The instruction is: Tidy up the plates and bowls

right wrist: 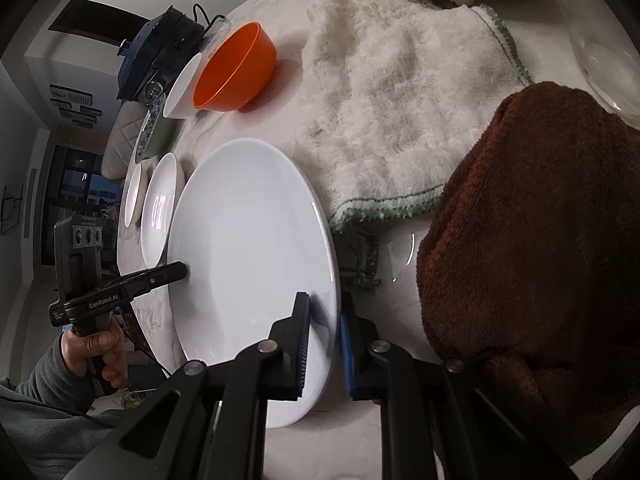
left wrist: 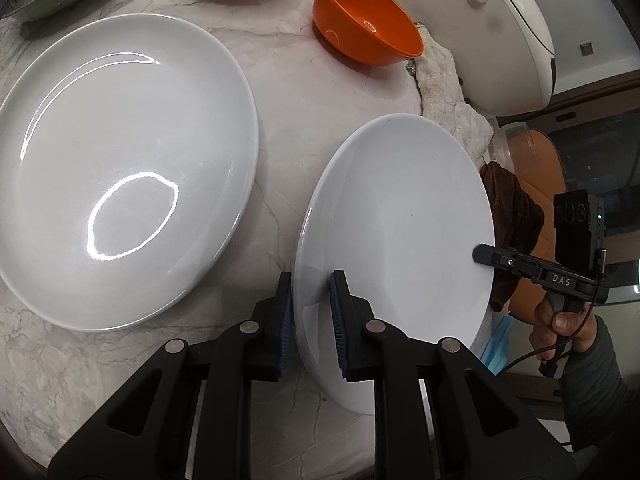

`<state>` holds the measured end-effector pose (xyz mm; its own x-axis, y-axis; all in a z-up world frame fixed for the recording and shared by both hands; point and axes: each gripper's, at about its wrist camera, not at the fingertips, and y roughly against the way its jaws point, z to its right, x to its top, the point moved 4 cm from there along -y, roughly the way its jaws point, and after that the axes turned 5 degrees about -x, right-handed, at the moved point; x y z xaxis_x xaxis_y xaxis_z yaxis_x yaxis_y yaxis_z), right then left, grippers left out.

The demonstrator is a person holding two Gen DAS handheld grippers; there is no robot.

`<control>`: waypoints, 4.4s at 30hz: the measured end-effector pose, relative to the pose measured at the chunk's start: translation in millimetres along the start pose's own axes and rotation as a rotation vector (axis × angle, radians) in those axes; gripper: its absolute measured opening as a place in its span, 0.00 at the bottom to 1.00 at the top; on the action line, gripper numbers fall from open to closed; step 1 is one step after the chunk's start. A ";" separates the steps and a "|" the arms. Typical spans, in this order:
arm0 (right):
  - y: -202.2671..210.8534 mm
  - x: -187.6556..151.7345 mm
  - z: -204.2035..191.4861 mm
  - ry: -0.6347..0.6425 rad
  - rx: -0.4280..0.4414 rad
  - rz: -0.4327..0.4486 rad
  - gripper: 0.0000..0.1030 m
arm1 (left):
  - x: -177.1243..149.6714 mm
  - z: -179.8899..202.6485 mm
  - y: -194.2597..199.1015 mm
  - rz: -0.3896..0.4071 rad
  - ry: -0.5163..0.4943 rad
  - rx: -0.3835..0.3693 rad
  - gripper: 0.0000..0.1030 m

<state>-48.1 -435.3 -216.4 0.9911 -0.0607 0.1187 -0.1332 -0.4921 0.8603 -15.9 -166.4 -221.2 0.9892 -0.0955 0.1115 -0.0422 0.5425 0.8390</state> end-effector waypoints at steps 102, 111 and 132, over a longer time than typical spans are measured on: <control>-34.8 -41.9 -255.6 -0.125 -0.075 0.370 1.00 | 3.3 -171.4 261.6 0.278 -0.194 0.065 1.00; -22.8 20.5 -203.7 -0.186 0.102 0.377 0.99 | 57.9 -135.2 210.3 0.174 -0.112 0.136 0.99; -118.7 63.8 -174.1 -0.145 0.165 0.106 0.57 | 104.4 -153.6 79.0 -0.098 -0.158 0.118 0.67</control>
<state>29.9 -229.5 -224.6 0.9636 -0.2382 0.1214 -0.2458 -0.6110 0.7525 105.7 -5.3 -225.0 0.9556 -0.2772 0.1003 0.0277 0.4232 0.9056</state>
